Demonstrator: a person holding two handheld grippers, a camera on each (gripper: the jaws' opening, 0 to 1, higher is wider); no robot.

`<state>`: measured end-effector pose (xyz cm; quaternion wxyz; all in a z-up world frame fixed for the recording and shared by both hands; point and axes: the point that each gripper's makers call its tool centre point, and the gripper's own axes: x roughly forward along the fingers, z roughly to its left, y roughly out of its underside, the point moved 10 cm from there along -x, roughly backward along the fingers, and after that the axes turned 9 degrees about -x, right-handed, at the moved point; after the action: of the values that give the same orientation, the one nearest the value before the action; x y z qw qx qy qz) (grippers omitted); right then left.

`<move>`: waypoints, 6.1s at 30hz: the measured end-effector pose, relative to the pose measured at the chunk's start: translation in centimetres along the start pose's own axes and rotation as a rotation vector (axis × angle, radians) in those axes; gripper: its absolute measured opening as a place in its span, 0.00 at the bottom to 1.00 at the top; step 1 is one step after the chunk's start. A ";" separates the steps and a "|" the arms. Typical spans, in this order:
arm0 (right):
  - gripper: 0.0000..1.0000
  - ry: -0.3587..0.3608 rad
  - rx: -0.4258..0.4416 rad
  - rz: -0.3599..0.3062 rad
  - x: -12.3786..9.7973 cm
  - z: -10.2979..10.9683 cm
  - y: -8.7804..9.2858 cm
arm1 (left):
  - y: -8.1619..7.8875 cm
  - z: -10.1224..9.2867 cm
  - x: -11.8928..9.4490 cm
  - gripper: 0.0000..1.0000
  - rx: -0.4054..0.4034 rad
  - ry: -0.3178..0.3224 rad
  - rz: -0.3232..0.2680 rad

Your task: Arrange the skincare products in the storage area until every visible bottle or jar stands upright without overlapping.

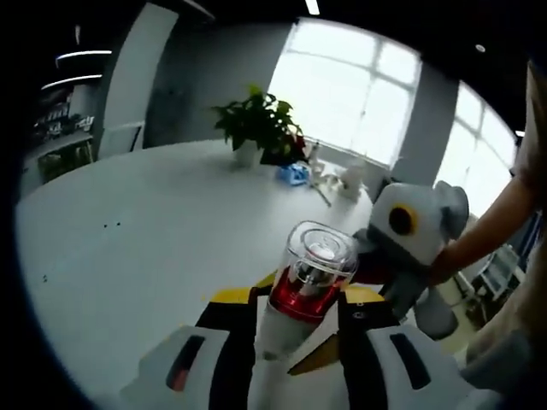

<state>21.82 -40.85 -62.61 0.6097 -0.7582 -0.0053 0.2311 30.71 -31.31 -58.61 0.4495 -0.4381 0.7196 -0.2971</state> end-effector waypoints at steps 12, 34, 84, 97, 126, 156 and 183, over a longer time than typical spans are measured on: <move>0.57 0.032 0.027 0.019 -2.3 1.8 -0.8 | 0.1 -1.7 -4.0 0.60 -0.033 -0.066 -0.010; 0.77 0.136 0.142 0.012 -7.9 6.5 -3.2 | 5.1 -6.2 -14.8 0.85 -0.222 -0.222 -0.104; 0.92 -0.054 0.147 0.115 -6.5 12.4 -4.1 | 16.6 -10.4 -28.3 0.97 -0.399 -0.528 -0.133; 0.82 -0.204 -0.099 0.173 0.2 10.3 -7.0 | 17.0 -9.1 -27.8 0.97 -0.449 -0.530 -0.153; 0.53 -0.530 -0.416 0.551 15.9 8.8 -4.8 | 17.8 -7.2 -27.3 0.97 -0.513 -0.536 -0.147; 0.28 -0.597 -0.594 0.608 17.9 10.3 -4.8 | 16.6 -6.7 -27.1 0.97 -0.516 -0.524 -0.174; 0.27 -0.205 -0.346 0.200 6.4 8.8 -10.0 | 10.2 -9.5 -26.3 0.93 -0.423 -0.515 -0.323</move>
<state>27.12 -28.37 -56.88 0.4409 -0.8208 -0.0317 0.3618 23.96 -2.93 -52.79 0.4625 -0.6897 0.5499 -0.0889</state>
